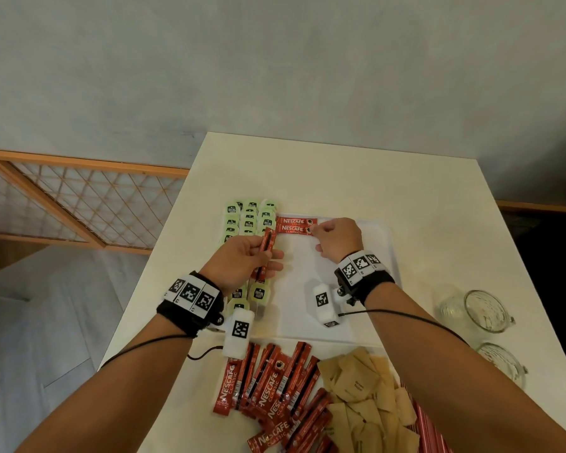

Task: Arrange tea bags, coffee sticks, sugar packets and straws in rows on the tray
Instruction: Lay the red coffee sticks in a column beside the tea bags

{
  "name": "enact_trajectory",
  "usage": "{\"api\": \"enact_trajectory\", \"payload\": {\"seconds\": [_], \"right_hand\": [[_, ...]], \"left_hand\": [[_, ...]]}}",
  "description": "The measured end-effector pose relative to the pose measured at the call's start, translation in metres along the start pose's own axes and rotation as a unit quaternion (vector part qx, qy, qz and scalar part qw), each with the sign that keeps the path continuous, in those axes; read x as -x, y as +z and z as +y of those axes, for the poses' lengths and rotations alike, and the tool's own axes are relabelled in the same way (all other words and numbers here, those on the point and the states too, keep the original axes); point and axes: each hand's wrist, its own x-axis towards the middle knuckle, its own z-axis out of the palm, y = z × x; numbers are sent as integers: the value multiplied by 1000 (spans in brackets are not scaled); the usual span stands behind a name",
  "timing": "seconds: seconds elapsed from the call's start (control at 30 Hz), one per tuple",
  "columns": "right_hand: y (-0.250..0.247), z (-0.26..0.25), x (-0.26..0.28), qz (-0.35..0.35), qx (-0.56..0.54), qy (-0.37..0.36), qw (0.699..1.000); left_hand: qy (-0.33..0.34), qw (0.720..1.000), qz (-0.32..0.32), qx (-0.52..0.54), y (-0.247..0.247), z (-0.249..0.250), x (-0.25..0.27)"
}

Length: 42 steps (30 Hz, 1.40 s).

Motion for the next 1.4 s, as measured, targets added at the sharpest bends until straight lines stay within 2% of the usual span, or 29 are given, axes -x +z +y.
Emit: {"api": "enact_trajectory", "payload": {"seconds": [0.27,0.5,0.6,0.8,1.0,1.27,1.4], "right_hand": [[1,-17,57,-144,-105,-105,978],[-5,-17,72,-164,-155,-82,971],[-7,-14,73,-160,-167,-74,970],[-13,1,68,-131,-154,-88,975],[-16,11,63,-112,-104,-105,983],[-15,17,28,-58,-38,-93,993],[-7,17,10,-42,-4,-80,996]], "left_hand": [[0,998,-5,-56,1,1,2],[61,991,1,-116,1,-2,0],[84,989,7,-126,1,-1,1],[81,991,13,-101,-2,-5,-2],[90,985,37,-143,-3,-8,-8],[116,954,126,-247,-6,0,-32],[100,943,126,-293,-3,6,-47]]}}
